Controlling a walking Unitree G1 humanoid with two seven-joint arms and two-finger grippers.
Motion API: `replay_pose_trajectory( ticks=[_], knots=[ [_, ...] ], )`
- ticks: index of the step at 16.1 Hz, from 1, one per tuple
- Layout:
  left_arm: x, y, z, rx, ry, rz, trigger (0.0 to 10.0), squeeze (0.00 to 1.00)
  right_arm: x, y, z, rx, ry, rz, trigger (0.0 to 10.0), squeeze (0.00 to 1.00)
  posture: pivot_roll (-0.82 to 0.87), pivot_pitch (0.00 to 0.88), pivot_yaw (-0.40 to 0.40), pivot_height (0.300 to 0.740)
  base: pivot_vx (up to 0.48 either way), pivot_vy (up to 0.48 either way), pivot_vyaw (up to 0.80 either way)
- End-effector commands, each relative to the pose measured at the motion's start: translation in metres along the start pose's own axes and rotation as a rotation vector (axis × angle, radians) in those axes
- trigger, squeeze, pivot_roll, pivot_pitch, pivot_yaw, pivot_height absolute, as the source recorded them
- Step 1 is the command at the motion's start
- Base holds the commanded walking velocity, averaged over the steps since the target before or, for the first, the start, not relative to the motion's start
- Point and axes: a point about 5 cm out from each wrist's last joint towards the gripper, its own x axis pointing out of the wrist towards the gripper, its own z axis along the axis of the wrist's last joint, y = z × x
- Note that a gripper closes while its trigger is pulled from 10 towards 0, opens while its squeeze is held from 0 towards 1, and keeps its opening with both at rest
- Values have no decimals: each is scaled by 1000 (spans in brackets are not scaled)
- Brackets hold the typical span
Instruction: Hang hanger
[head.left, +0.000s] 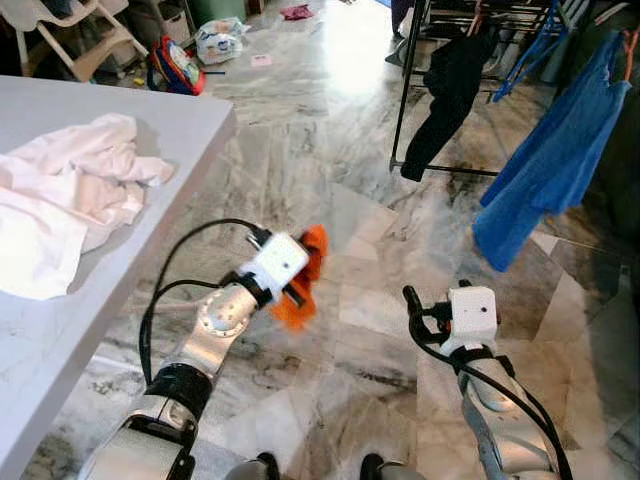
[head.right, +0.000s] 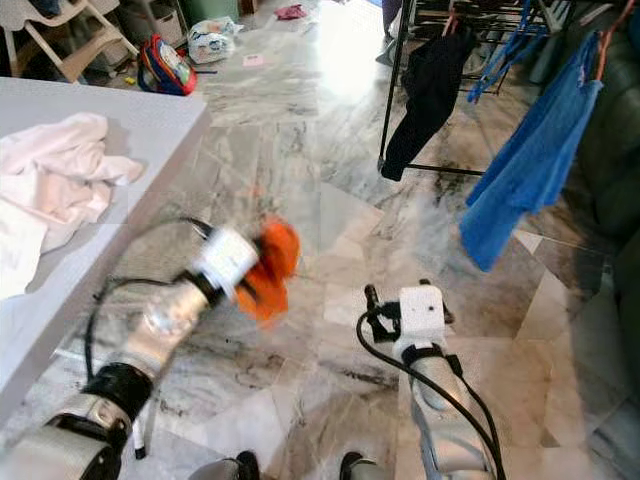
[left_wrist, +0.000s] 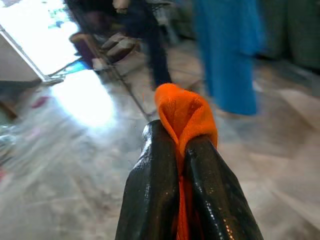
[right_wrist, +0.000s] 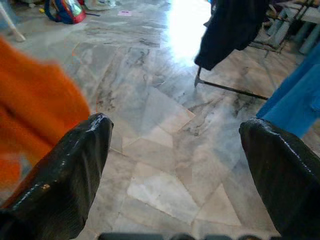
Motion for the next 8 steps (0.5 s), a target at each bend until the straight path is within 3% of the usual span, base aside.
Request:
replay_pose_trajectory(
  ticks=[1,2,4,5,6,7,8],
  knots=[
    [8,17,10,33,-6,49,10000,0,2,-1,1,-3,1,6,10000,0,-7,164,44,740,0,0,0],
    [9,23,6,-13,43,81,10000,0,3,-2,2,-8,-1,6,10000,0,-6,162,42,740,0,0,0],
    [10,51,-6,-325,187,341,10000,0,6,-3,3,-5,-3,-5,10000,0,0,162,45,740,0,0,0],
    [8,57,-9,-426,205,435,10000,0,5,-1,2,-2,-2,-4,10000,0,2,163,49,740,0,0,0],
    [6,56,-18,-506,284,486,10000,0,4,4,1,8,-2,2,10000,0,3,163,51,740,0,0,0],
    [7,51,-20,-612,291,482,10000,0,3,8,0,7,0,6,10000,0,3,163,53,740,0,0,0],
    [8,49,-21,-662,295,477,10000,0,3,9,0,7,1,8,10000,0,3,163,53,740,0,0,0]
  ],
)
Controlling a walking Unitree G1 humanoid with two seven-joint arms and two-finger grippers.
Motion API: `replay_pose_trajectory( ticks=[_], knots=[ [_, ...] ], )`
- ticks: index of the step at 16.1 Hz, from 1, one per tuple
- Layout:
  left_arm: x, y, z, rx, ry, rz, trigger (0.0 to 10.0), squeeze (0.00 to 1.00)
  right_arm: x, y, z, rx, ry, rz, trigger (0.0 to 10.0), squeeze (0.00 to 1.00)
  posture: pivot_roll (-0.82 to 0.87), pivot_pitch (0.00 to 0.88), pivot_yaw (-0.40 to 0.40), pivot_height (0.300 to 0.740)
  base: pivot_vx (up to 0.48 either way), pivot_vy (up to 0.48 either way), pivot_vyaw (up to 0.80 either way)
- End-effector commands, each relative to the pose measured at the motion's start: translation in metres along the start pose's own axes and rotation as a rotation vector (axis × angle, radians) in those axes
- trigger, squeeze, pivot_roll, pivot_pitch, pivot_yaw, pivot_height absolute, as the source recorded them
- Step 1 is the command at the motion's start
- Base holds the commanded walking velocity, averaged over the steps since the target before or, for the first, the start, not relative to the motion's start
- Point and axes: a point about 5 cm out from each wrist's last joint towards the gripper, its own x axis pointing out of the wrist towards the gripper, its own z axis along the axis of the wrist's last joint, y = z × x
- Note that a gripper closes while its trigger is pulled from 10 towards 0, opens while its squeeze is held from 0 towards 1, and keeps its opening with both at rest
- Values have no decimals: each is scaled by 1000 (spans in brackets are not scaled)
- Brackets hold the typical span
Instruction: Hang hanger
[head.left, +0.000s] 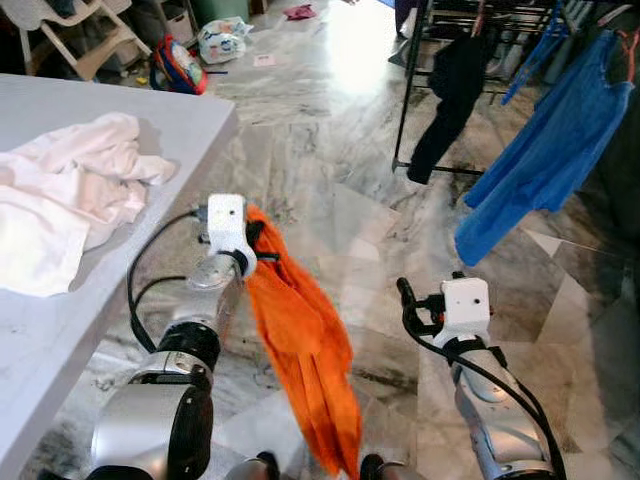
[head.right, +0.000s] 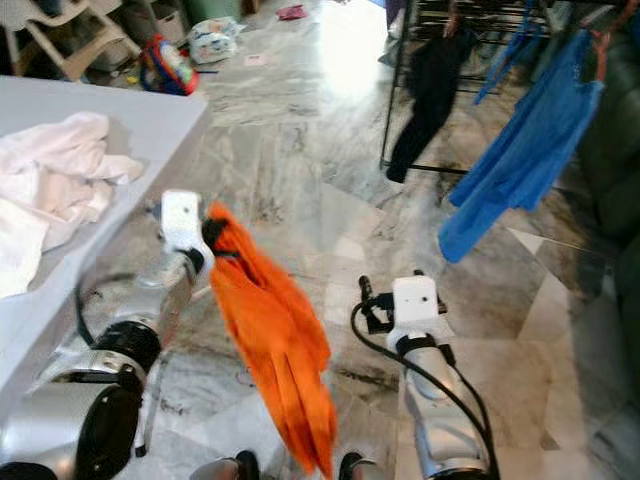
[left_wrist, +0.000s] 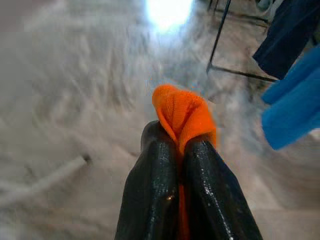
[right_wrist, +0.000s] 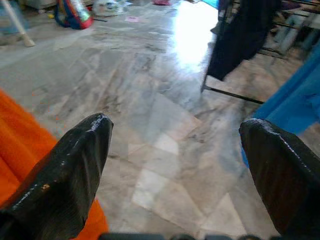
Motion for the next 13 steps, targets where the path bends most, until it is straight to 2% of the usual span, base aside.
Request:
replay_pose_trajectory(
  ticks=[1,2,3,4,6,7,8,10,12,13],
  knots=[
    [1,1,4,-38,1,0,10000,0,-2,3,-4,1,13,-1,10000,0,3,163,57,740,0,0,0],
    [1,-3,2,-103,24,-28,10000,0,-2,4,-4,0,14,2,10000,0,3,163,60,740,0,0,0],
    [1,-20,2,-217,51,-183,10000,0,-1,3,-4,-10,15,3,10000,0,3,162,61,740,0,0,0],
    [1,-20,2,-217,51,-183,10000,0,-1,3,-4,-10,15,3,10000,0,3,162,61,740,0,0,0],
    [1,-32,13,-134,16,-326,10000,0,1,1,-4,-20,16,-1,10000,0,3,161,60,740,0,0,0],
    [-1,-41,22,-53,5,-436,10000,0,1,0,-4,-26,18,-1,10000,0,4,161,59,740,0,0,0],
    [-6,-49,27,66,2,-565,10000,0,2,-1,-5,-43,25,3,10000,0,5,161,57,740,0,0,0],
    [-9,-49,28,113,43,-617,10000,0,2,0,-7,-53,35,11,10000,0,6,160,56,740,0,0,0],
    [-9,-47,30,174,29,-628,10000,0,2,1,-7,-67,35,18,10000,0,3,161,56,740,0,0,0],
    [-13,-49,31,254,-5,-668,10000,0,2,1,-7,-76,33,21,10000,0,3,161,55,740,0,0,0]
  ],
)
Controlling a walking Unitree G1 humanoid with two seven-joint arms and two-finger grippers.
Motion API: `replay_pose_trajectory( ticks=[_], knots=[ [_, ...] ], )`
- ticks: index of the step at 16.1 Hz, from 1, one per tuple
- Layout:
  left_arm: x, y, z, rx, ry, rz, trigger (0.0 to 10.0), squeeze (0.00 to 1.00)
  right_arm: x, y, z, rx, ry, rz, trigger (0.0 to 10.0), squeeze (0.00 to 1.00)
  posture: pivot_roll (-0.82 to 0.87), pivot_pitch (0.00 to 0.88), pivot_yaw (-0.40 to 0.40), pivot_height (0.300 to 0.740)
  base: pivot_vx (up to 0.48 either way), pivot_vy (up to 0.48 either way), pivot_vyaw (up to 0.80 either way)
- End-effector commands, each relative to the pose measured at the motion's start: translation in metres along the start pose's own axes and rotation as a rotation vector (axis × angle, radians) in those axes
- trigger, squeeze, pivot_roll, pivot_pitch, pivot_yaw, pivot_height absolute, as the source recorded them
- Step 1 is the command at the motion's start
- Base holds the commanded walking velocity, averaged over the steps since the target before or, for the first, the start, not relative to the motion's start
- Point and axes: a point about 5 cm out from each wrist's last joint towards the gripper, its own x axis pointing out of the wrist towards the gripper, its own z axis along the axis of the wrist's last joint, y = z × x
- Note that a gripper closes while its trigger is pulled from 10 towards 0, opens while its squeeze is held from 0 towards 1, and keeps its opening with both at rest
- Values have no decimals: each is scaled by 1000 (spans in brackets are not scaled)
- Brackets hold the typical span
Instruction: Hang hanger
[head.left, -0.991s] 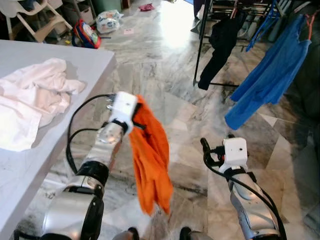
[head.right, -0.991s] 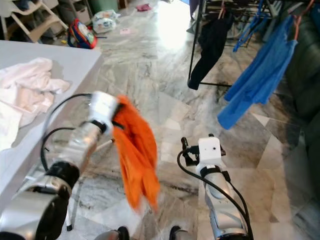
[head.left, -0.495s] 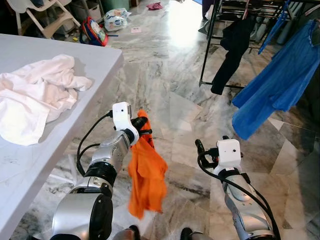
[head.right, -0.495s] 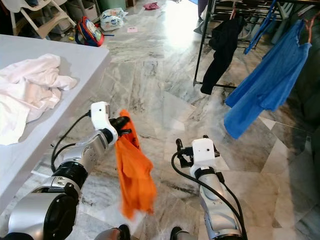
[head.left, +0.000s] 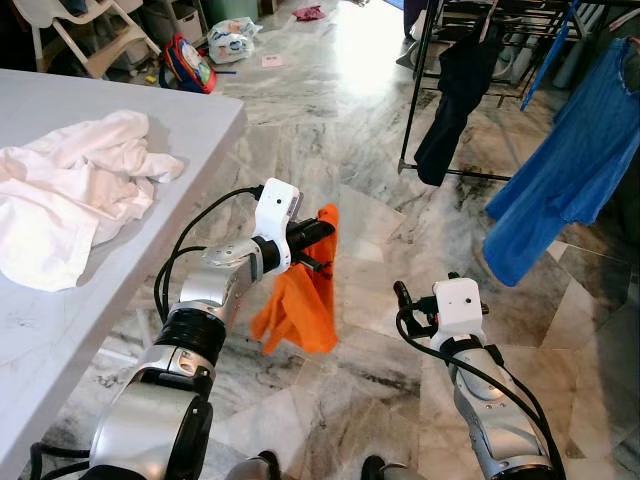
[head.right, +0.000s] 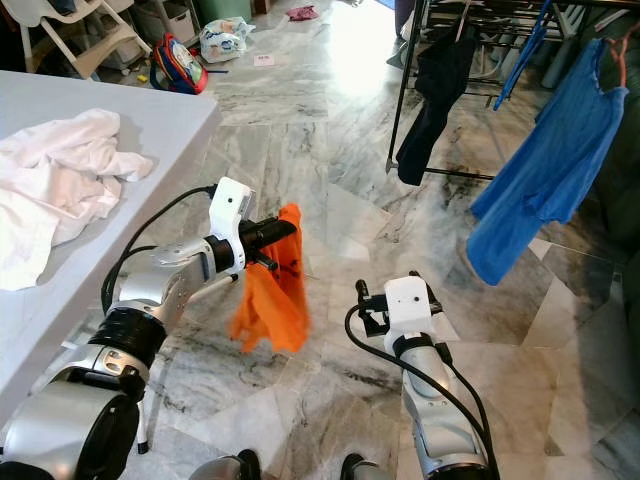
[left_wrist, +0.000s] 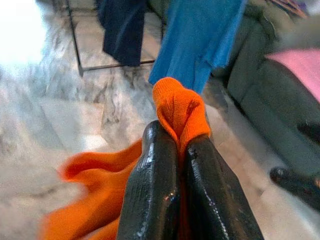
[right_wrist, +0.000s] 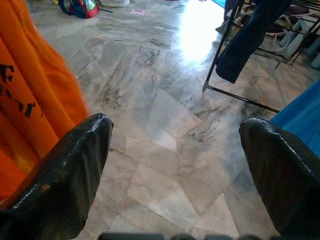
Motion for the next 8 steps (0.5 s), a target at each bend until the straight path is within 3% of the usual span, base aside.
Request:
replay_pose_trajectory(
  ticks=[1,2,5,8],
  knots=[
    [-3,-4,5,130,-29,-45,10000,0,-1,3,-3,-12,7,15,10000,0,3,161,55,740,0,0,0],
    [-3,-6,10,221,-65,-45,10000,0,-1,3,-3,-18,6,17,10000,0,2,162,54,740,0,0,0],
    [-5,-18,22,389,-170,-80,10000,0,-1,3,-3,-34,2,19,10000,0,1,162,52,740,0,0,0],
    [-12,-28,4,432,-179,-123,10000,0,-3,3,-2,-40,-2,18,10000,0,-7,162,51,740,0,0,0]
  ],
)
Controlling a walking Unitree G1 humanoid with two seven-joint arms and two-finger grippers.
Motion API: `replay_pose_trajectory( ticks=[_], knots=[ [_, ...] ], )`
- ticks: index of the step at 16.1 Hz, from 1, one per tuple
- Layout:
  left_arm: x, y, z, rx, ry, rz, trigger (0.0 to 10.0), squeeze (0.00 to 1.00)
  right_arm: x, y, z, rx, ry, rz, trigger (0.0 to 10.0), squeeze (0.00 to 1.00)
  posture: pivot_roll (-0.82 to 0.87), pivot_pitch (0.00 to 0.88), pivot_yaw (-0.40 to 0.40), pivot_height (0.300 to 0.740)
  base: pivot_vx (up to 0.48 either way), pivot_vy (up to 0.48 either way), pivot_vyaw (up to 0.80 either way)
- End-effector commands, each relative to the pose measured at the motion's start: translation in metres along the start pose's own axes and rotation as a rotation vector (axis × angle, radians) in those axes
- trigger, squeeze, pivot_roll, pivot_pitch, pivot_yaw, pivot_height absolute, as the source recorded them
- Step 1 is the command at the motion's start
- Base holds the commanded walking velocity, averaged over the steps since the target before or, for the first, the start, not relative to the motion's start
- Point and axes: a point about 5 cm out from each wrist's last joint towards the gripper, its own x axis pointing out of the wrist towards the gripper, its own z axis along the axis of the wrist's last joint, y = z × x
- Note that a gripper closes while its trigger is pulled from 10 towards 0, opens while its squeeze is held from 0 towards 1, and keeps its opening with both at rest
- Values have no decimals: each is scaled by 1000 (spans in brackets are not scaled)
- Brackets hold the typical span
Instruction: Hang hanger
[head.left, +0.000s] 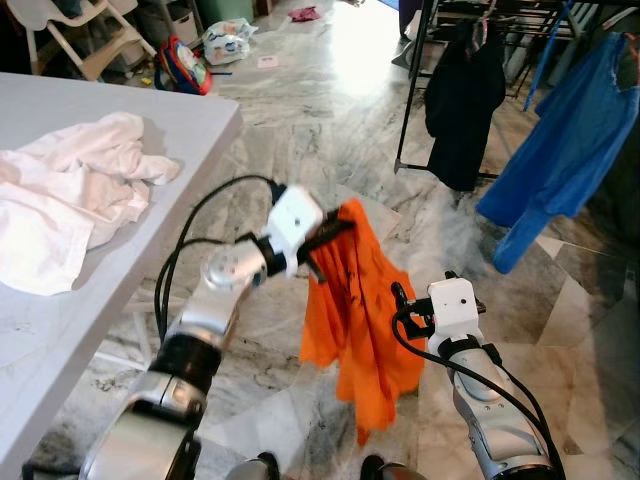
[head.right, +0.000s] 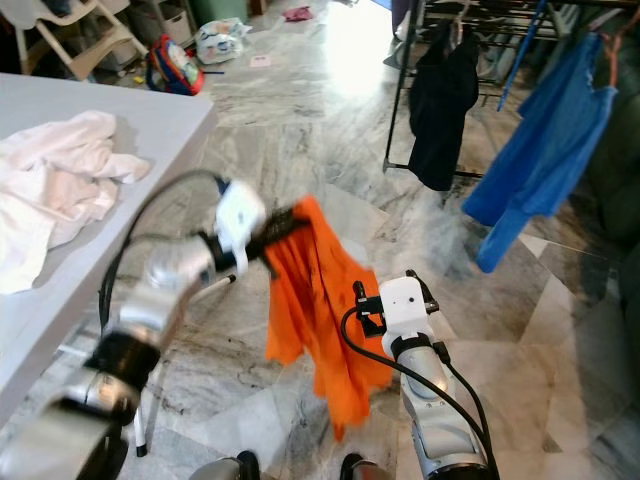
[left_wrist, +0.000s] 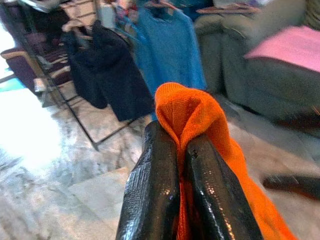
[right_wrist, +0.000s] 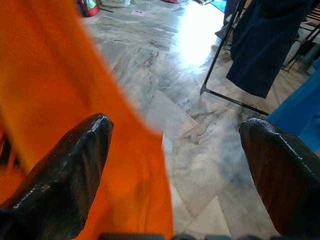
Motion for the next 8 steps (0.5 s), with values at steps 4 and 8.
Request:
replay_pose_trajectory(
  ticks=[4,8],
  knots=[
    [-20,-13,-21,104,48,-10,10000,0,-9,-7,1,39,-23,-30,10000,0,-19,174,40,740,0,0,0],
    [-20,-28,-29,-30,13,9,10000,0,-11,-10,3,131,-29,-80,10000,0,-20,182,36,740,0,0,-155]
  ],
)
